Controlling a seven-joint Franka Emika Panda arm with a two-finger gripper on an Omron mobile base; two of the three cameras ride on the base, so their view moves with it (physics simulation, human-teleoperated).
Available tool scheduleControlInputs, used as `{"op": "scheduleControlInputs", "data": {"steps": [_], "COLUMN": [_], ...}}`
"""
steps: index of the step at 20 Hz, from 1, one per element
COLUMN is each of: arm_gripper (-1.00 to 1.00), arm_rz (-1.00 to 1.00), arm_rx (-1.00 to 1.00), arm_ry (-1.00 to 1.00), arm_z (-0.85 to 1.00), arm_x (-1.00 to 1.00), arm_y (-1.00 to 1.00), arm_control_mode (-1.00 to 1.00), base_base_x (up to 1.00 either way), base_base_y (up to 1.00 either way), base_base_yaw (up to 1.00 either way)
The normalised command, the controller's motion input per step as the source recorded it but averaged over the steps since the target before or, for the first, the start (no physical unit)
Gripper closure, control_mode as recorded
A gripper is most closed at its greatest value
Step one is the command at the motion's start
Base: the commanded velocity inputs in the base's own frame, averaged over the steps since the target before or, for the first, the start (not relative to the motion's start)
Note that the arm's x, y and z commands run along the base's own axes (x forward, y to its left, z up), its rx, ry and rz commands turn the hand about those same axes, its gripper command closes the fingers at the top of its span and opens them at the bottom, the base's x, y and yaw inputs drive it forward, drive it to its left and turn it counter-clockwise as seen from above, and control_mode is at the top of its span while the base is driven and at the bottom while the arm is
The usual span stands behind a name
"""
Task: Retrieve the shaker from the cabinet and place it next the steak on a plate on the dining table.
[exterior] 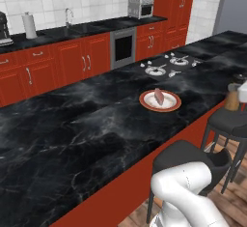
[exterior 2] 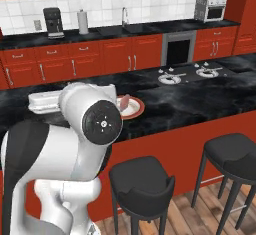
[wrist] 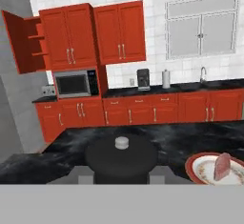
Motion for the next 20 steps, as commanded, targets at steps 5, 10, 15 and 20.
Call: {"op": "scheduleControlInputs", "data": {"steps": [5, 10, 15, 20], "arm_gripper": [1.00, 1.00, 1.00, 1.00], "arm_rz": [0.30, 0.21, -0.06, -0.11], "arm_rx": [0.00, 0.00, 0.00, 0.00], "arm_ry": [-0.11, -0.07, 0.00, 0.01], "arm_z": [-0.38, -0.35, -0.22, -0.16], "arm_x": [0.69, 0.69, 0.60, 0.56], "arm_y": [-0.43, -0.49, -0.27, -0.06], "arm_control_mode": [-1.00, -1.00, -1.00, -1.00], "base_base_x": [0.00, 0.00, 0.00, 0.00], "base_base_y": [0.00, 0.00, 0.00, 0.00], "base_base_yaw": [0.00, 0.00, 0.00, 0.00]}}
